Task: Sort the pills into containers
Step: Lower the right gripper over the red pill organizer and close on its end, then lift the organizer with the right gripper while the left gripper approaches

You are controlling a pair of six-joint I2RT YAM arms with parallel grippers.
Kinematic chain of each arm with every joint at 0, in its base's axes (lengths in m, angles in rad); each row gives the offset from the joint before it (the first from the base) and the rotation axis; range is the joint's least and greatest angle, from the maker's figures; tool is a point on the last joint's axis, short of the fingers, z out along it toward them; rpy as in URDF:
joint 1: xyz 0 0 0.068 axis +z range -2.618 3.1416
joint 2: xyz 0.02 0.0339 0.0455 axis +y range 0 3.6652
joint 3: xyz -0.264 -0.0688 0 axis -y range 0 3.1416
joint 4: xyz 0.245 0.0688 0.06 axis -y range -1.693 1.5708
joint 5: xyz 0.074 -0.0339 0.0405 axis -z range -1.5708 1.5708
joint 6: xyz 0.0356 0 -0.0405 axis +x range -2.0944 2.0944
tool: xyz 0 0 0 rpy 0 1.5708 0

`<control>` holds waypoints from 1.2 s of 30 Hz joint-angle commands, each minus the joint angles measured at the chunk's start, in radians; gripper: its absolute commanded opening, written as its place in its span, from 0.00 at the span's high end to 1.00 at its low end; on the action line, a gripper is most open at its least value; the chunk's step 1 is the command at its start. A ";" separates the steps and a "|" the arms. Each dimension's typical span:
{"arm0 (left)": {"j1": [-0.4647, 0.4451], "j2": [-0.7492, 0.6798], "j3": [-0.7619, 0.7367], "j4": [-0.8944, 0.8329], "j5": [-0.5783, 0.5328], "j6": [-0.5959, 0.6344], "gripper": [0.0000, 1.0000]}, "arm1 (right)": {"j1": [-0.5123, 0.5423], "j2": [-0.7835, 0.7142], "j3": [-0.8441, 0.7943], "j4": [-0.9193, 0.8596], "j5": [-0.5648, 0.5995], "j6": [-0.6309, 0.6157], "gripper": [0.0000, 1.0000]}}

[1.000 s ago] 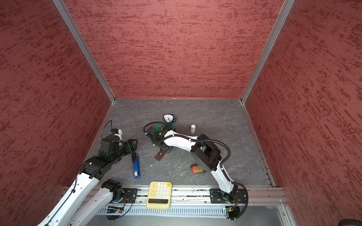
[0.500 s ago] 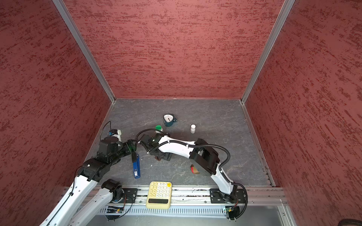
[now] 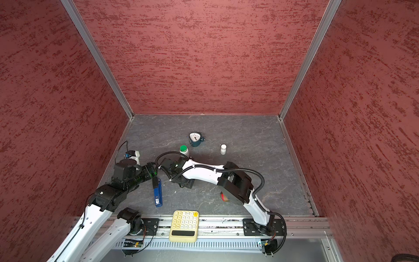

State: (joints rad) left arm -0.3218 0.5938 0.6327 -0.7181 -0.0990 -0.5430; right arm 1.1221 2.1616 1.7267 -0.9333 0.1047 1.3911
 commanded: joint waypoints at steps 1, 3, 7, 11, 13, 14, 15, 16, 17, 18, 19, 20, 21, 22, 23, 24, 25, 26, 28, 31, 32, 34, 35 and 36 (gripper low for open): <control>-0.006 -0.005 0.024 0.008 -0.008 0.003 0.21 | -0.002 0.028 0.012 0.007 0.008 0.023 0.31; -0.006 -0.002 0.024 0.009 -0.007 0.003 0.21 | -0.004 0.039 0.022 -0.001 0.013 0.032 0.33; -0.006 -0.005 0.026 0.006 -0.009 0.003 0.21 | -0.004 0.052 0.028 -0.006 0.020 0.042 0.38; -0.006 -0.008 0.025 0.006 -0.010 0.004 0.21 | -0.004 0.065 0.030 -0.006 0.014 0.043 0.44; -0.006 -0.008 0.025 0.006 -0.011 0.003 0.20 | -0.004 0.065 0.031 -0.010 0.014 0.042 0.46; -0.006 -0.008 0.024 0.004 -0.010 0.004 0.20 | -0.005 0.066 0.029 -0.014 0.018 0.041 0.49; -0.006 -0.008 0.025 0.005 -0.010 0.004 0.20 | -0.004 0.063 0.028 -0.018 0.021 0.037 0.50; -0.005 -0.009 0.025 0.006 -0.011 0.005 0.20 | -0.004 0.059 0.026 -0.022 0.025 0.034 0.51; -0.006 -0.008 0.025 0.006 -0.010 0.004 0.20 | -0.004 0.055 0.023 -0.025 0.028 0.030 0.52; -0.005 -0.008 0.026 0.008 -0.009 0.004 0.20 | -0.004 0.050 0.018 -0.028 0.031 0.025 0.53; -0.006 -0.006 0.025 0.009 -0.008 0.004 0.20 | -0.004 0.042 0.011 -0.030 0.036 0.020 0.55; -0.006 -0.005 0.024 0.009 -0.007 0.004 0.20 | -0.004 0.035 0.003 -0.032 0.039 0.012 0.56; -0.006 -0.004 0.027 0.008 -0.006 0.004 0.20 | -0.004 0.028 -0.005 -0.032 0.042 0.008 0.57; -0.006 -0.002 0.027 0.007 -0.005 0.003 0.20 | -0.004 0.015 -0.020 -0.029 0.045 -0.004 0.58; -0.006 -0.001 0.026 0.009 0.000 0.001 0.20 | -0.004 0.006 -0.030 -0.027 0.047 -0.016 0.59; -0.005 0.003 0.025 0.012 0.011 0.000 0.20 | -0.004 -0.007 -0.042 -0.025 0.051 -0.034 0.59; -0.005 0.009 0.025 0.014 0.027 0.000 0.20 | -0.003 -0.023 -0.059 -0.019 0.055 -0.060 0.59; -0.005 0.017 0.027 0.019 0.044 -0.001 0.20 | -0.004 -0.041 -0.076 -0.010 0.057 -0.086 0.59; -0.006 0.039 0.031 0.034 0.095 -0.002 0.20 | -0.003 -0.095 -0.140 0.034 0.071 -0.144 0.59; -0.009 0.073 0.026 0.094 0.194 -0.003 0.21 | -0.004 -0.216 -0.279 0.152 0.110 -0.246 0.59; -0.011 0.083 0.020 0.122 0.232 -0.008 0.22 | -0.005 -0.255 -0.325 0.185 0.125 -0.279 0.60; -0.022 0.108 0.007 0.201 0.317 -0.028 0.23 | -0.008 -0.341 -0.415 0.263 0.149 -0.378 0.60; -0.031 0.120 0.000 0.238 0.348 -0.042 0.23 | -0.010 -0.377 -0.449 0.294 0.150 -0.422 0.61; -0.044 0.136 -0.008 0.289 0.386 -0.060 0.23 | -0.010 -0.413 -0.486 0.336 0.141 -0.482 0.61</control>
State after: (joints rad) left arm -0.3428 0.7132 0.6338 -0.5850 0.1402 -0.5667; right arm 1.1172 1.8404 1.2991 -0.7513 0.1886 1.0824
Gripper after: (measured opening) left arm 0.770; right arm 0.427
